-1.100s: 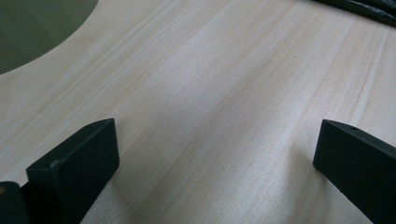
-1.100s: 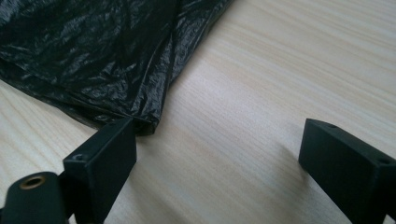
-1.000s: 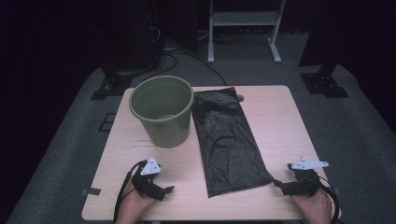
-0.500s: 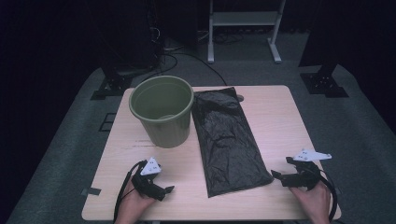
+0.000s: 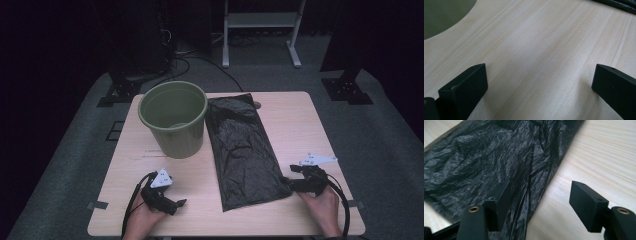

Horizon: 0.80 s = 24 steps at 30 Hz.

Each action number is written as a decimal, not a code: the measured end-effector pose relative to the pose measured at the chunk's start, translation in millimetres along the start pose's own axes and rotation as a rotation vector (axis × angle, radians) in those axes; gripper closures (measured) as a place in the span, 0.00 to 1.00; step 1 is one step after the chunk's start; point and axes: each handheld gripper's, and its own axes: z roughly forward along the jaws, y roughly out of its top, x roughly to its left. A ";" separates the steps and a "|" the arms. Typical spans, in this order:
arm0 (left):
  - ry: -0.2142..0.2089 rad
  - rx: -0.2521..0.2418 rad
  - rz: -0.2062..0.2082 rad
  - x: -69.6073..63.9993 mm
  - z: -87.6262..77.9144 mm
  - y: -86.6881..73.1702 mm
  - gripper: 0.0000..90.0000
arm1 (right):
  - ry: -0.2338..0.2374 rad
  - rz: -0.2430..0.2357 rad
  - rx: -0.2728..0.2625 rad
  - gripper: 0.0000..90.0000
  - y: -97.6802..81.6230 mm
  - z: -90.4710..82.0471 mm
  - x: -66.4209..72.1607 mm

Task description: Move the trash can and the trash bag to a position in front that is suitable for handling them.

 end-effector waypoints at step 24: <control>0.000 -0.001 0.000 -0.1 0.1 0.0 0.00 | -0.002 -0.060 0.061 0.96 5.9 28.3 7.9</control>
